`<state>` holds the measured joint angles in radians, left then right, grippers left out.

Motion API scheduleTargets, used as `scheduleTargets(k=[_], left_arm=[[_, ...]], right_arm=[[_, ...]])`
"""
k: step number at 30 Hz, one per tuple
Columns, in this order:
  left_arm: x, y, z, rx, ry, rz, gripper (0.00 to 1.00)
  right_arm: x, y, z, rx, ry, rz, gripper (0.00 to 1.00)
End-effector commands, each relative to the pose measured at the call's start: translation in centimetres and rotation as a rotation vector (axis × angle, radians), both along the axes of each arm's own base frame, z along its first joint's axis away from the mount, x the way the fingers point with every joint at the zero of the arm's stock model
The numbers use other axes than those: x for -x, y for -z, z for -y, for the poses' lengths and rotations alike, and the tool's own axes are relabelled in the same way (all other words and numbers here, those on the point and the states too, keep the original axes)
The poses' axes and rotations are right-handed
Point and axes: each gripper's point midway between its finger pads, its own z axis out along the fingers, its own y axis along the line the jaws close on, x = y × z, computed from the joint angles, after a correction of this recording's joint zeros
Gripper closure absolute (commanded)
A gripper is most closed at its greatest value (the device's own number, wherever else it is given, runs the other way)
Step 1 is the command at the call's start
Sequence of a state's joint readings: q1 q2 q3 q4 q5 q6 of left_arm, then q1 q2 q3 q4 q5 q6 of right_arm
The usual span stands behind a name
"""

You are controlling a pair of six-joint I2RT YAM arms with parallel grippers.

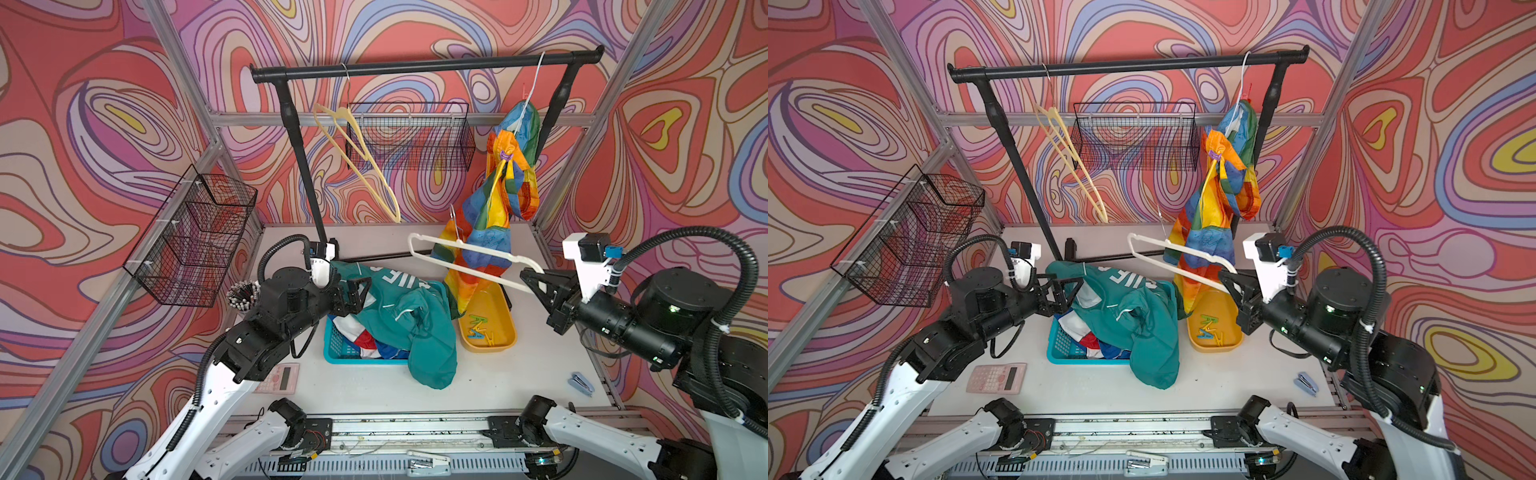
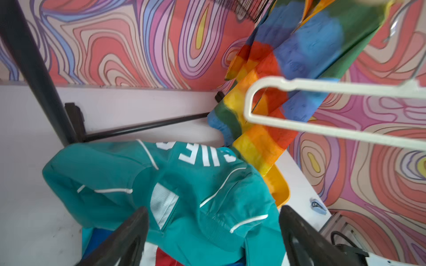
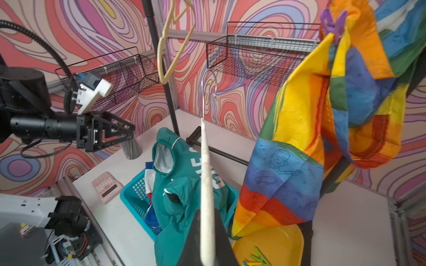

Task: Remove the clothespins securing jackets to the hanger
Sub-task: Remove the jacket from the hanger, then place the hanger on the clothesline.

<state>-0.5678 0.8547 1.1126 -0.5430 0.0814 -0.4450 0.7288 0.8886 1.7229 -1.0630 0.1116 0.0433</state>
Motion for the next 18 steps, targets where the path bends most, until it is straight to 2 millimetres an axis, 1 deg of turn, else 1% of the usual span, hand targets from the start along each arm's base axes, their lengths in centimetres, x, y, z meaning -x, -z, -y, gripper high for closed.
scheduleTargets(k=[1,6,9,14,18], left_arm=[[-0.1,1.7,-0.8,-0.051,-0.026,-0.030,0.09],[-0.4,2.5,-1.4,-0.075,-0.053,-0.039,0.08],[-0.3,3.3,-1.9,-0.094,-0.069,-0.052,0.08],[-0.2,4.7,-2.3,-0.085,-0.081,-0.081,0.08],[-0.4,5.8,-2.4,-0.077,-0.078,-0.112,0.08]], right_arm=[[-2.6,-1.6,0.1,-0.023,0.104,0.053,1.00],[-5.7,-4.8,-2.1,-0.085,0.127,0.162,1.00],[-7.0,-6.5,-3.3,-0.104,0.128,0.212,1.00],[-8.3,-9.8,-4.2,-0.148,0.137,0.307,1.00],[-8.9,-11.6,-4.5,-0.166,0.150,0.358,1.00]])
